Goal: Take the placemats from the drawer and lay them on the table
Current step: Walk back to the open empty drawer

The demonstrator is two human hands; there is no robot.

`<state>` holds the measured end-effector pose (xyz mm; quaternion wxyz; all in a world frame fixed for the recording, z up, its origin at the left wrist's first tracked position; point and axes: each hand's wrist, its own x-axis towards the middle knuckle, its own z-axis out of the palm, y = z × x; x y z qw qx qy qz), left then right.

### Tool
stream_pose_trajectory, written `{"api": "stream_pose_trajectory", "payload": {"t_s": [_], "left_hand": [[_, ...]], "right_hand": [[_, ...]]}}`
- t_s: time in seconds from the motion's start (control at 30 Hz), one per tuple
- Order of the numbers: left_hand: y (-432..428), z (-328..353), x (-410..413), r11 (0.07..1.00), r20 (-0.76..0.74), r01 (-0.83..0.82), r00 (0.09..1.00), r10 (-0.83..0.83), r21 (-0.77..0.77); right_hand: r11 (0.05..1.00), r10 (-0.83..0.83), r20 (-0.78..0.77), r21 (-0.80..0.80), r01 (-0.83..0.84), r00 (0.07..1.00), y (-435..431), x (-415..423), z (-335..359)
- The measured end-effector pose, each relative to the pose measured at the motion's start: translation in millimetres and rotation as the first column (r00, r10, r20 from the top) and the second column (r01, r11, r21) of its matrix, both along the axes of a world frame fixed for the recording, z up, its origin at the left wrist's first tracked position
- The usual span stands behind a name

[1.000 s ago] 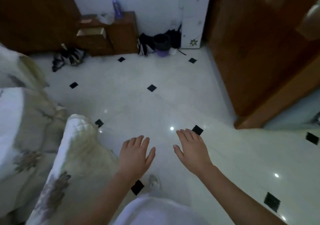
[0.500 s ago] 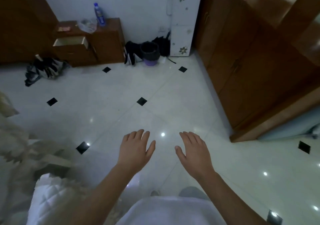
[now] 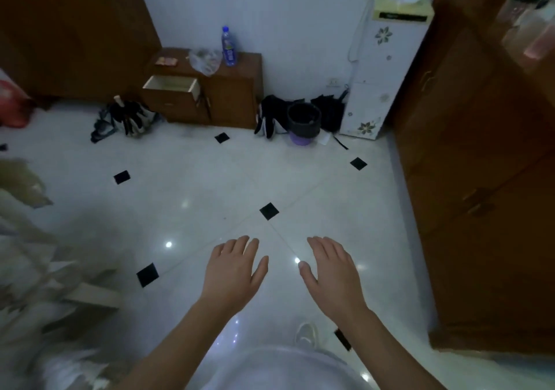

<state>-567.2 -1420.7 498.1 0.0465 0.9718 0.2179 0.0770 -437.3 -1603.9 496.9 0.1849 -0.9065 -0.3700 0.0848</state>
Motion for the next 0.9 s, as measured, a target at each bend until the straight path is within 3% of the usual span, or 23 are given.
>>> {"api": "stream_pose_trajectory", "payload": {"t_s": [0.2,0.4,0.57,0.9], "left_hand": [[54,10,9,0.966,-0.015,-0.257,0.966,0.257,-0.023],[138,4,17,0.917,0.009,-0.399,0.917,0.399,-0.024],[221,-1,47,0.919,-0.015,-0.392,0.920,0.391,-0.045],[368,2,160,0.984,-0.011,-0.176,0.984,0.176,-0.004]], "right_hand": [[0.959,0.282,0.044,-0.021,-0.281,0.958,117,62,10],[0.902,0.431,0.046,-0.055,-0.429,0.901,232,93,5],[0.907,0.418,0.008,-0.060,-0.416,0.909,309,114,-3],[0.962,0.264,-0.032,-0.065,-0.266,0.964,397,187,-8]]}}
